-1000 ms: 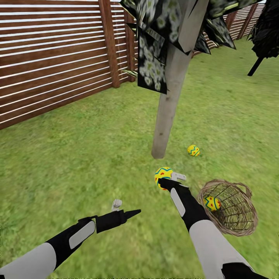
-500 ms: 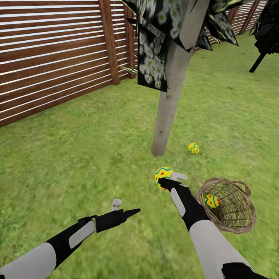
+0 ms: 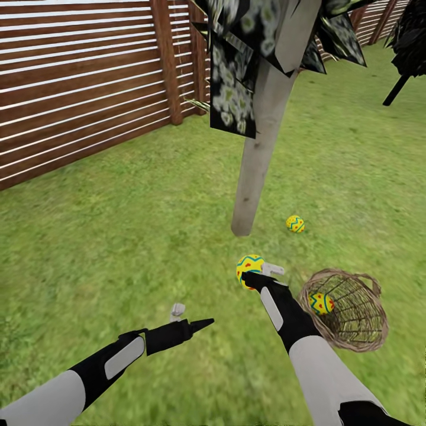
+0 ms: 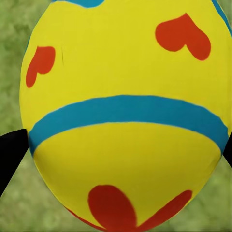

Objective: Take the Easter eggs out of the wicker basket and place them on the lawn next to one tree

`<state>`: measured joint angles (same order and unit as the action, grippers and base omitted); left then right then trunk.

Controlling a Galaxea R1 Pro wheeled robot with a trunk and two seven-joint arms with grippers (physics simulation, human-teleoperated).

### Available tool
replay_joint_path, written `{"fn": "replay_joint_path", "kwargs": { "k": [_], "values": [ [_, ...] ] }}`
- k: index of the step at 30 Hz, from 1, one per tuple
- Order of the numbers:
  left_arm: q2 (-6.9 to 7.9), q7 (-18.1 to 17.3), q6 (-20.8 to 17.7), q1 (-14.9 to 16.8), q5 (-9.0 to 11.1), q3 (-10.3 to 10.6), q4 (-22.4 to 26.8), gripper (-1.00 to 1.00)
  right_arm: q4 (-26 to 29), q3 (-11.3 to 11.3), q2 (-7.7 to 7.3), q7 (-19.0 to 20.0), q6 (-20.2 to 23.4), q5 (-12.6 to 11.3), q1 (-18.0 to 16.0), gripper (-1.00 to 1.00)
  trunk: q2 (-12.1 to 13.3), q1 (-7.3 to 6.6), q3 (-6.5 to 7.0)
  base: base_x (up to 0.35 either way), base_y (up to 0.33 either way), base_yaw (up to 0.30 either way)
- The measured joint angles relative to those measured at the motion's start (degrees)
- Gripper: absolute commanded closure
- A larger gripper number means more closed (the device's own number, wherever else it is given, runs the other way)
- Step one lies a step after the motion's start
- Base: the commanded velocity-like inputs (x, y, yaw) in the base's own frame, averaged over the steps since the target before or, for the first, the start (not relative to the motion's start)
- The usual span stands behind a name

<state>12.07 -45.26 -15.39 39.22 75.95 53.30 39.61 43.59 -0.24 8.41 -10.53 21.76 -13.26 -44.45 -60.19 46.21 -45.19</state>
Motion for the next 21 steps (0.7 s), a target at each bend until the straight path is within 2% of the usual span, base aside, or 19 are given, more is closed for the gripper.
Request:
{"fn": "replay_joint_path", "kwargs": {
  "k": [3, 5, 7, 11, 15, 18, 21],
  "values": [
    [0.31, -0.17, 0.13, 0.00, 0.55, 0.00, -0.01, -1.00, 0.00, 0.00, 0.00, 0.00, 0.00, 0.00, 0.00, 1.00, 0.00, 0.00, -0.28, 0.000, 0.000, 0.000],
    [0.21, -0.18, 0.20, 0.00, 2.88, -0.01, -0.07, -1.00, 0.09, 0.00, 0.00, 0.00, 0.00, 0.00, 0.00, 1.00, -0.79, 0.43, -0.82, 0.000, 0.000, 0.000],
    [0.26, -0.18, 0.15, 0.00, 3.73, 0.01, -0.08, -1.00, 0.22, 0.03, 0.00, 0.00, 0.00, 0.00, 0.00, 1.00, -1.59, 0.87, -1.37, 0.000, 0.000, 0.000],
    [0.10, -0.10, 0.25, 0.00, 3.94, 0.16, -0.08, -1.00, 0.26, 0.00, 0.07, 0.00, -0.12, 0.00, 0.00, 1.00, -3.20, 1.75, -2.46, 0.000, 0.000, 0.000],
    [0.17, -0.09, 0.22, 0.00, 4.02, 0.09, -0.08, -1.00, 0.18, -0.08, 0.24, -0.05, -4.50, -0.10, 0.00, 1.00, -4.01, 2.20, -3.19, 0.000, 0.000, 0.000],
    [0.18, -0.16, 0.24, 0.00, 3.96, 0.08, -0.08, -1.00, 0.17, 0.41, 0.28, 0.05, -5.42, -0.17, 0.00, 1.00, -4.01, 2.20, -3.47, 0.000, 0.000, 0.000],
    [0.04, 0.00, 0.30, 0.00, 3.95, 0.25, -0.08, -1.00, 0.09, 0.77, 0.54, 0.07, -7.66, -0.27, 0.00, 1.00, -5.20, 2.85, -4.29, 0.000, 0.000, 0.000]
  ]
}}
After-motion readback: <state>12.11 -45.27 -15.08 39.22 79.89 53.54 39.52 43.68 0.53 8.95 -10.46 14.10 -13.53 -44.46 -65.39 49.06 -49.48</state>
